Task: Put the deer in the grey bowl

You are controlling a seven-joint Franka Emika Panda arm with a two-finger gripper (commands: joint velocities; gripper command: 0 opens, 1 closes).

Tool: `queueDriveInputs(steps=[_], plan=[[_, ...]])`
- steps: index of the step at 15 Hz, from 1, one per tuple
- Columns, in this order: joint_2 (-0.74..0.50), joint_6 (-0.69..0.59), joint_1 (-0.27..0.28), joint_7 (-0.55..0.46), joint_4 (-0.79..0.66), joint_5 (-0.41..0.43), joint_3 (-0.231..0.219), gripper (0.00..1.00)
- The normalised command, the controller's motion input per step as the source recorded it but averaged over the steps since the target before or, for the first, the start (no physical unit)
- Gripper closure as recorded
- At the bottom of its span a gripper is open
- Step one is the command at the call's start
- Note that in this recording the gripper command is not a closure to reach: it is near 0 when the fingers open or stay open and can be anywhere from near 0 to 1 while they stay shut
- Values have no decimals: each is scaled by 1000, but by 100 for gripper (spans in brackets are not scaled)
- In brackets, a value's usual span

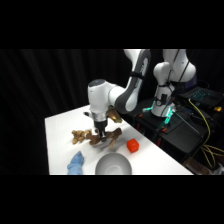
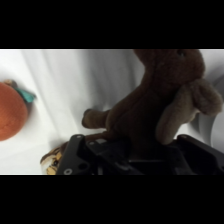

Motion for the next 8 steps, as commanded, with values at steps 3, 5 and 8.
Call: queueDriveInputs(steps=[3, 5, 8], plan=[[-610, -372, -80, -203, -175, 50, 129, 81], [-358, -372, -61, -262, 52, 155, 228, 60], [-118, -337, 9, -211, 241, 162, 226, 26]])
